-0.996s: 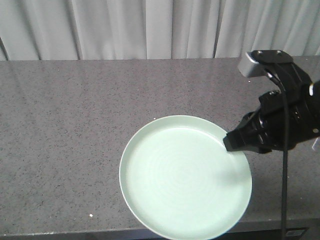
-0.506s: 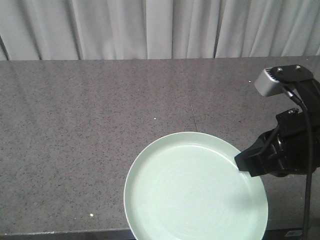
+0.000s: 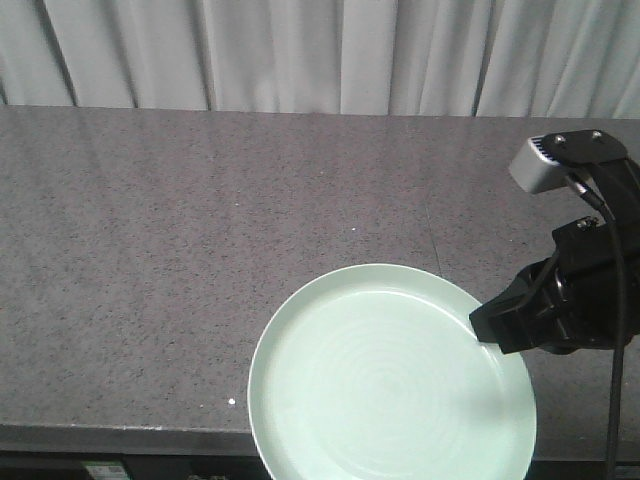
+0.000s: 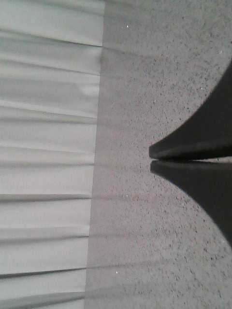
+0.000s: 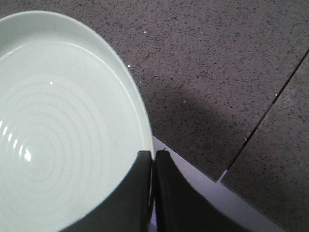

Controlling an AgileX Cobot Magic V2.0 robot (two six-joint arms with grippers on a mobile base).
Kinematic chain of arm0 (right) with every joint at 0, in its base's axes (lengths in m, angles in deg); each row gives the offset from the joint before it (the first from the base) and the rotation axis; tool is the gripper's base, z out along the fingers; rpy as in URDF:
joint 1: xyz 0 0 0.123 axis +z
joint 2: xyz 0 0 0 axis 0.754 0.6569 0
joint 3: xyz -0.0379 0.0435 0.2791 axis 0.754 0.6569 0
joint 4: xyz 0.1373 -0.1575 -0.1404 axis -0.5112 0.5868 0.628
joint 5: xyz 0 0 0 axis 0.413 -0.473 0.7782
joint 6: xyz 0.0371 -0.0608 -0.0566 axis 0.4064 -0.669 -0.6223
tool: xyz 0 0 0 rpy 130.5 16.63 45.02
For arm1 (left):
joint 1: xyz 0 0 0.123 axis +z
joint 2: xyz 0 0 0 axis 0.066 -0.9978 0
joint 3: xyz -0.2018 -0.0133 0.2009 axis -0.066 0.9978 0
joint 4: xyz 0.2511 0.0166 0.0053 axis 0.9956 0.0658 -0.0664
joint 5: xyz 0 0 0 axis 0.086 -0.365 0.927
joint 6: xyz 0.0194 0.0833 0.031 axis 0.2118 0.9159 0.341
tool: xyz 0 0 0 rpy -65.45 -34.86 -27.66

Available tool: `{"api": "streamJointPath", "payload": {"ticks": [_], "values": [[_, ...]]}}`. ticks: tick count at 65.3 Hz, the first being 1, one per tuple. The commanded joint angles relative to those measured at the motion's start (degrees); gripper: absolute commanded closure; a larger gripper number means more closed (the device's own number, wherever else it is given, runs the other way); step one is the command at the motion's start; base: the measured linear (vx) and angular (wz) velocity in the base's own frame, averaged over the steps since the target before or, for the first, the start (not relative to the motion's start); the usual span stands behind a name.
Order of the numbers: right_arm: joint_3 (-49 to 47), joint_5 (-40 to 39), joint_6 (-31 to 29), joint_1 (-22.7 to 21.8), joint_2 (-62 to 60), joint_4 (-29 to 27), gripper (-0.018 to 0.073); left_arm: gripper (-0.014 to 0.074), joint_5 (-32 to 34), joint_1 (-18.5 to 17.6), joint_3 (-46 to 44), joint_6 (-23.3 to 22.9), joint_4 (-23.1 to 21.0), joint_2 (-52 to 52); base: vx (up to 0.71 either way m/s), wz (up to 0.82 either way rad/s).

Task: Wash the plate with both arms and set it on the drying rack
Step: 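Hold the plate in the right gripper while the base drives to the sink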

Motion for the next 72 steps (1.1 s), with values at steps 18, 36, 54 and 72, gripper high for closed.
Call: {"api": "streamJointPath", "payload": {"ticks": [18, 36, 54, 72], "values": [[-1.3, -1.7, -0.6, 0.0, -1.2, -2.1, 0.0568, 0.0603, 4.4, -0.3, -1.5, -0.4, -0.1, 0.8, -0.06, 0.29], [-1.3, -1.5, -0.6, 0.0, -1.2, -2.1, 0.0568, 0.0603, 4.4, -0.3, -1.5, -0.4, -0.1, 0.8, -0.08, 0.39], [-1.3, -1.5, -0.6, 0.0, -1.2, -2.1, 0.0568, 0.0603, 4.4, -0.3, -1.5, -0.4, -0.1, 0.8, -0.09, 0.36], [-1.3, -1.5, -0.6, 0.0, -1.2, -2.1, 0.0568, 0.0603, 4.4, -0.3, -1.5, -0.4, -0.1, 0.8, -0.09, 0.37]]}}
